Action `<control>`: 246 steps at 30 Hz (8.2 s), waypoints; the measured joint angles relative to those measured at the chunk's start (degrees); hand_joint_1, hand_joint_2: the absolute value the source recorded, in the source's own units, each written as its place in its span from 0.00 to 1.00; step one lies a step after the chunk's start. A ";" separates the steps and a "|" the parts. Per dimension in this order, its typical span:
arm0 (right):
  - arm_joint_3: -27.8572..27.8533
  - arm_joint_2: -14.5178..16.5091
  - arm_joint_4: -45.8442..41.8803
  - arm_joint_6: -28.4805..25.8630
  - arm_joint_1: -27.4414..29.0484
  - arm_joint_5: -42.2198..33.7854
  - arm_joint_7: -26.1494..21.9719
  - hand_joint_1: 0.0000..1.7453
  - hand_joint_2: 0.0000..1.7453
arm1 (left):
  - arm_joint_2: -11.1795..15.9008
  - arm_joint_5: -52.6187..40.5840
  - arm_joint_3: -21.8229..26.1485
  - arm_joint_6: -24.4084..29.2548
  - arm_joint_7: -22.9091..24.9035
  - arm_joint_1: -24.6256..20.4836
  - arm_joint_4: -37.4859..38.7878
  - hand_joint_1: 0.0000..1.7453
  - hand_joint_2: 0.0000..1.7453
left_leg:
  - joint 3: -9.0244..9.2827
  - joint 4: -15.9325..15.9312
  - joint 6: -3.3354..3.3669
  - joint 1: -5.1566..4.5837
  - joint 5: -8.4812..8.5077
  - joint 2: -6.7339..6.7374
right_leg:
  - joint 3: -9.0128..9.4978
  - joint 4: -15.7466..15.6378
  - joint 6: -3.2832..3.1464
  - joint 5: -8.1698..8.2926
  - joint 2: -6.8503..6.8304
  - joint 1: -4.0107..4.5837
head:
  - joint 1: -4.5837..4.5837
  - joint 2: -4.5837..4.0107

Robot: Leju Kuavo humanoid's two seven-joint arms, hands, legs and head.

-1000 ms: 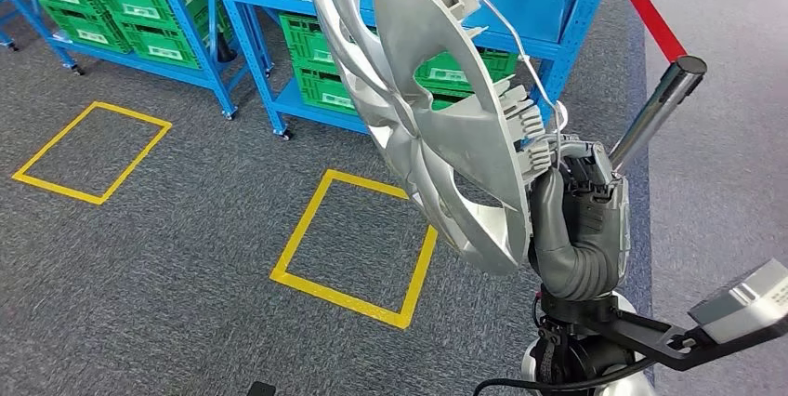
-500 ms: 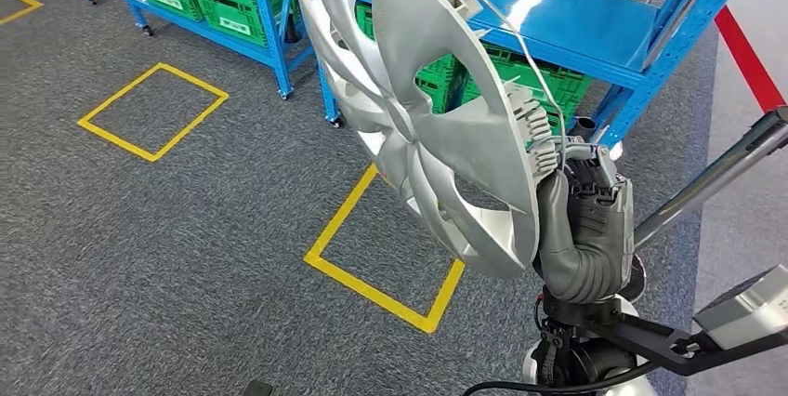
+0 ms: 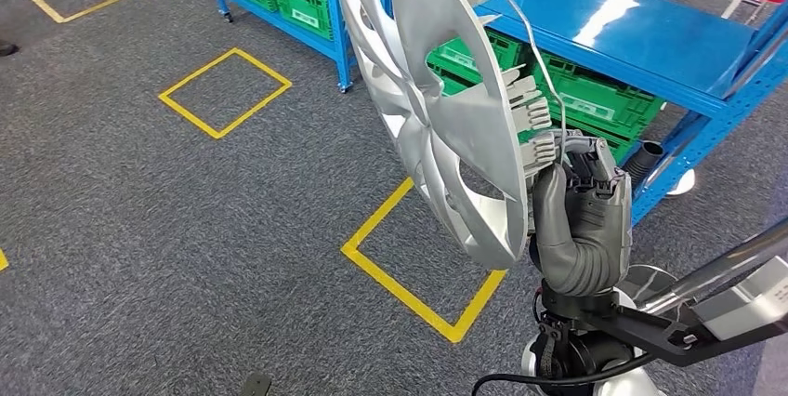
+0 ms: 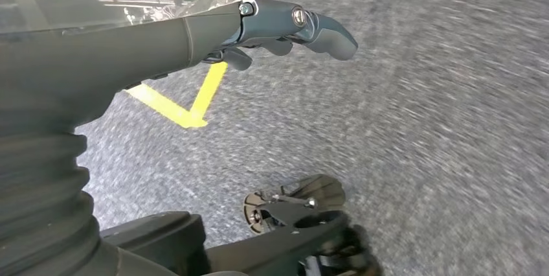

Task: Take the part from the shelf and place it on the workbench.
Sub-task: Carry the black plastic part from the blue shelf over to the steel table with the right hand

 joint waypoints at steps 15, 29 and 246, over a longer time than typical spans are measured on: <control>-0.20 0.03 0.53 0.27 -0.47 -0.75 -0.11 1.00 1.00 | 0.43 0.67 0.00 0.11 0.09 0.45 0.02 0.00 1.00 | 7.46 -15.10 3.91 -0.80 6.55 -1.15 | -6.83 16.36 2.55 -8.61 1.82 0.13 | 0.37 0.00; -0.48 0.25 1.00 0.51 0.02 -1.42 -0.24 1.00 1.00 | 0.49 0.82 0.00 0.03 0.19 1.08 0.04 0.00 1.00 | 0.66 -2.74 0.71 -0.38 0.88 -0.49 | 0.38 -0.08 -0.11 -0.17 1.44 0.31 | -0.71 0.00; -0.84 2.16 7.47 0.68 -8.53 -8.29 0.28 1.00 1.00 | -0.34 9.44 -0.21 -3.01 2.67 4.01 0.61 0.00 1.00 | 14.47 -15.86 3.82 -0.12 0.69 -0.87 | -10.36 10.00 4.29 -3.41 1.87 0.28 | 0.50 0.01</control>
